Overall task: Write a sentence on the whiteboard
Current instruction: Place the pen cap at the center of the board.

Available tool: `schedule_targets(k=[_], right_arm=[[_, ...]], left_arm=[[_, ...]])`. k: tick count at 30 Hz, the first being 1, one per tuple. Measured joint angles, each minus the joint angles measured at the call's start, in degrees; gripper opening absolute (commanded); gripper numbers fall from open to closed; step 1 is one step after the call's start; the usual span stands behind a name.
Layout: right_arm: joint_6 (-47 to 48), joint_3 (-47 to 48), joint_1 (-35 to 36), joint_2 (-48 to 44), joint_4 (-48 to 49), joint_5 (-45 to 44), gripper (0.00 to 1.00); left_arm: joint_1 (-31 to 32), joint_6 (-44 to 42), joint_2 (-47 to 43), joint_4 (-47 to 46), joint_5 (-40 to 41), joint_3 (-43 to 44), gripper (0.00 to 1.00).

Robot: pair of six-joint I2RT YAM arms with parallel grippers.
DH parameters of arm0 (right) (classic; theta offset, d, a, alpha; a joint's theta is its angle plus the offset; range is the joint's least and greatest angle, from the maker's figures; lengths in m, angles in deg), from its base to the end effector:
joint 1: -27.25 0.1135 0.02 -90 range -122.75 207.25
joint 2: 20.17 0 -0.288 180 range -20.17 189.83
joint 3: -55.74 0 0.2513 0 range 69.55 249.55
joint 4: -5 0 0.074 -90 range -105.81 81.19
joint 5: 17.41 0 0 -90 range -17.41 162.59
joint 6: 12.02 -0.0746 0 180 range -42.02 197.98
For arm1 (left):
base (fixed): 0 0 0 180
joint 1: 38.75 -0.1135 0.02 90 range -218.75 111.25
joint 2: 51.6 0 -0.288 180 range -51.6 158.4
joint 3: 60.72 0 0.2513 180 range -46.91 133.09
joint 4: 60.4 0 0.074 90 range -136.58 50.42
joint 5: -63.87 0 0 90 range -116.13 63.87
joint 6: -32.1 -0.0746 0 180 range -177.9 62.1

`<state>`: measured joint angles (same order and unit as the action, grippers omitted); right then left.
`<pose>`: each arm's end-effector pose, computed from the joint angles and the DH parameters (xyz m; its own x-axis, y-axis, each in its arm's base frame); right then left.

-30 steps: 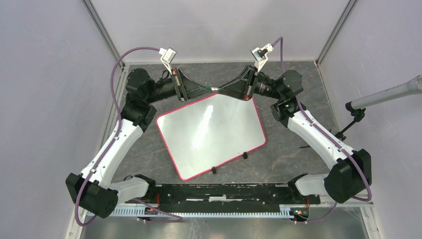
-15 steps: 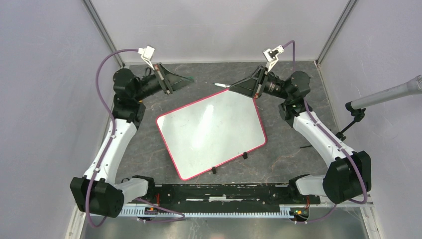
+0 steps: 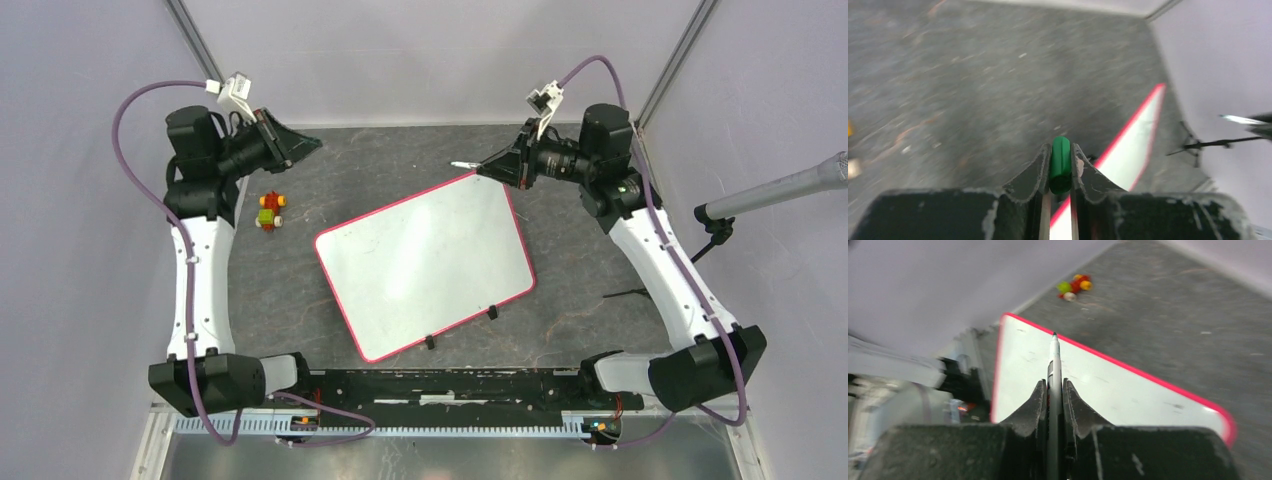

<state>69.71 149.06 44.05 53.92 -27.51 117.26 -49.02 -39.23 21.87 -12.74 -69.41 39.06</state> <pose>0.2739 0.1375 0.4441 -0.3414 0.0038 -0.9399 -0.8200 0.4876 0.2998 0.2874 0.0001 0.4543 -0.4990 -0.3272 -0.8025 0.3576 0.7657 -0.5346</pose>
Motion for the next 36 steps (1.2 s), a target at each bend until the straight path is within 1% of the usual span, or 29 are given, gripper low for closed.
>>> schedule_targets(k=[2,5,8,12,17,24,31,36], right_arm=[[5.9,0.1,0.0,-2.0,-6.0,-4.8,0.0],[9.7,-1.3,-0.1,-4.9,-11.2,-11.0,0.0],[11.1,-4.4,-0.6,-9.1,-12.7,-16.2,0.0],[13.0,-9.3,-1.0,-15.0,-11.4,-17.9,0.0],[16.3,-14.2,-0.9,-18.6,-9.4,-14.5,0.0],[20.7,-19.3,-0.9,-18.9,-7.9,-4.6,0.0],[22.2,-20.3,-0.9,-19.0,-6.7,1.7,0.0],[23.0,-20.3,-0.9,-19.0,-6.6,4.4,0.0]], left_arm=[[-1.0,-7.3,2.9,7.2,4.3,2.7,0.02],[-1.5,-16.8,7.2,15.7,11.8,3.1,0.02],[-1.6,-23.1,9.8,19.6,17.7,-0.2,0.02],[-1.7,-28.2,12.1,21.6,24.5,-6.9,0.02],[-1.7,-31.5,15.1,19.3,29.7,-13.7,0.02],[-1.7,-33.6,17.6,13.9,33.7,-21.8,0.02],[-1.7,-34.9,19.7,9.3,35.6,-24.9,0.03],[-1.6,-36.0,20.7,7.5,35.9,-26.5,0.08]])
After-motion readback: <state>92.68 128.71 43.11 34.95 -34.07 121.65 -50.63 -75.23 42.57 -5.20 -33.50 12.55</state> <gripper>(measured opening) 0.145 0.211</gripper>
